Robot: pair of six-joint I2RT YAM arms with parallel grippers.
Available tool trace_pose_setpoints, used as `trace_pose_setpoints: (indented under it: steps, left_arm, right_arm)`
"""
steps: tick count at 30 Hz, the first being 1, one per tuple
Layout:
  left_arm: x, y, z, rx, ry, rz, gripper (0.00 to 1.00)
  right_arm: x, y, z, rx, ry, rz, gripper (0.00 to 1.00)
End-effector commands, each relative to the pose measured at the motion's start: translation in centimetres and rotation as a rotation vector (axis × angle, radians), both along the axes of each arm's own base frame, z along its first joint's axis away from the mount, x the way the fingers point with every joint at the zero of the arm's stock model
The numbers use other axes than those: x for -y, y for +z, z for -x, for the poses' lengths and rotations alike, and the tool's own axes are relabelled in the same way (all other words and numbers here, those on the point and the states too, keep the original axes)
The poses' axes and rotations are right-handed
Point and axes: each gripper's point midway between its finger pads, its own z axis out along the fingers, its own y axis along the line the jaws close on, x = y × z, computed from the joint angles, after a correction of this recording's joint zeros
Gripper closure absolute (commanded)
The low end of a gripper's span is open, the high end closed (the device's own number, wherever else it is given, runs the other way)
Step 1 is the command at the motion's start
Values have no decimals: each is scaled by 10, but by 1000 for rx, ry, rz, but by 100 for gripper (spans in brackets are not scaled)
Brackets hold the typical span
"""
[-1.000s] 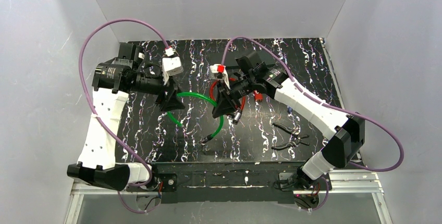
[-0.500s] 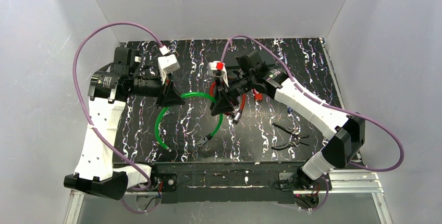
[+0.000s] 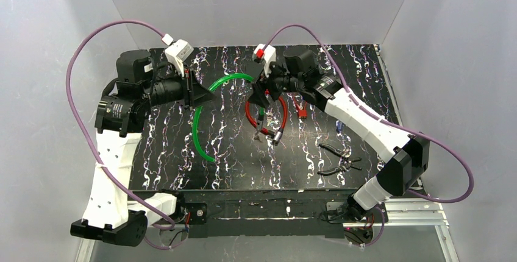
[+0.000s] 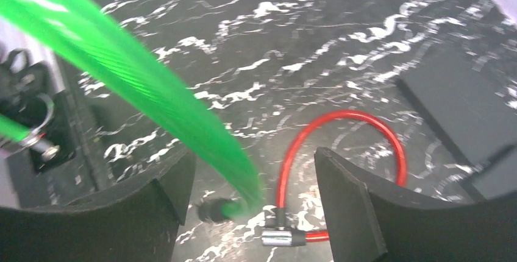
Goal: Lock with the key
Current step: Pick up the lock from the center of the board.
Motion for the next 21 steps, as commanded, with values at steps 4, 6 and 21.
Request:
trace_pose_setpoints:
  steps: [4, 6, 21]
  left_arm:
    - [1, 33, 0, 22, 70, 92, 100]
    - [2, 37, 2, 21, 72, 108, 100]
    - [-2, 22, 1, 7, 112, 108, 100]
  right_arm:
    - [21, 18, -44, 93, -211, -52, 27]
    - [19, 11, -43, 78, -204, -55, 28]
    - [13, 13, -50, 61, -247, -132, 99]
